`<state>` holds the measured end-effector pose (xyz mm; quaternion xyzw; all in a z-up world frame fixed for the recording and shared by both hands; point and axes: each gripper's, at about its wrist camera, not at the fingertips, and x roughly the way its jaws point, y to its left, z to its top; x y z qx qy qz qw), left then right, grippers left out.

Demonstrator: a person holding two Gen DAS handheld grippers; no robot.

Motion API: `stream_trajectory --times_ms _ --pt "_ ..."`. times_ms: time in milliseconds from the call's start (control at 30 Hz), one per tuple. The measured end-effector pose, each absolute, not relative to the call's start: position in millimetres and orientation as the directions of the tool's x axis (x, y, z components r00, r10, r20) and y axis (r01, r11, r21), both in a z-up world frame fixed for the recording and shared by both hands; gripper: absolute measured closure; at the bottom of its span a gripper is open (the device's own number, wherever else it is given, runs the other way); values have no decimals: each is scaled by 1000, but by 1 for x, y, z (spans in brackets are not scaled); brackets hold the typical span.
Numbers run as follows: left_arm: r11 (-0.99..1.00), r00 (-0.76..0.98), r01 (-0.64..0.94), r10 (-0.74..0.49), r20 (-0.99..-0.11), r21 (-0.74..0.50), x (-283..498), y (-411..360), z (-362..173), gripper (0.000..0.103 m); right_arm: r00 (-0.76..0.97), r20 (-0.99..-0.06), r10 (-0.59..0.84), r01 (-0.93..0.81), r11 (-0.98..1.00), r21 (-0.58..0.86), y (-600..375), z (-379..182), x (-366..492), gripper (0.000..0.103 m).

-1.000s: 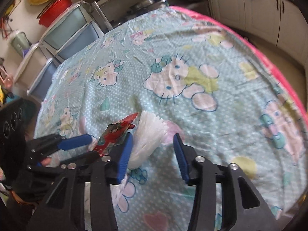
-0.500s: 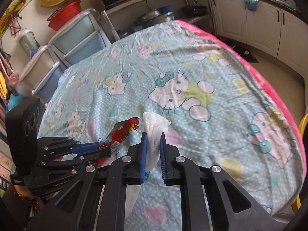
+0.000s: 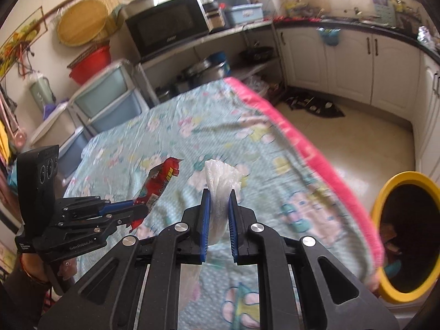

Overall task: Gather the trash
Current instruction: 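Carry the net and red wrapper over the bin and open both tools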

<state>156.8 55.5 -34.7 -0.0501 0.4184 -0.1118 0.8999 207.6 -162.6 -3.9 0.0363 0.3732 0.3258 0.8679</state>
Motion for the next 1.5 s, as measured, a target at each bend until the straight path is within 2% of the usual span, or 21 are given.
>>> stream_trajectory --times_ms 300,600,833,1033,1133,1200,1267,1433,1500 --pt "949 643 256 -309 -700 -184 191 -4 -9 93 653 -551 521 -437 852 288 -239 26 209 91" --pt "894 616 402 -423 -664 -197 237 -96 7 93 792 -496 355 -243 930 277 -334 42 211 91" --pt "835 528 504 -499 -687 -219 274 -181 -12 93 835 -520 181 -45 963 264 -402 23 219 91" --pt "806 441 544 -510 -738 -232 303 -237 -42 91 801 -592 90 77 965 251 -441 -14 235 88" --pt "803 420 551 -501 -757 -226 312 -254 -55 87 777 -626 67 116 962 247 -450 -32 250 85" --pt "804 406 552 -492 -770 -222 316 -258 -62 73 760 -646 70 131 958 257 -455 -41 257 80" --pt "813 409 544 -472 -781 -206 320 -259 -68 58 749 -658 79 136 953 270 -457 -48 260 67" --pt "841 452 511 -437 -777 -176 317 -242 -64 53 752 -654 83 156 942 298 -456 -52 251 61" --pt "852 485 496 -429 -762 -165 309 -229 -57 40 758 -647 85 148 943 298 -450 -48 243 57"
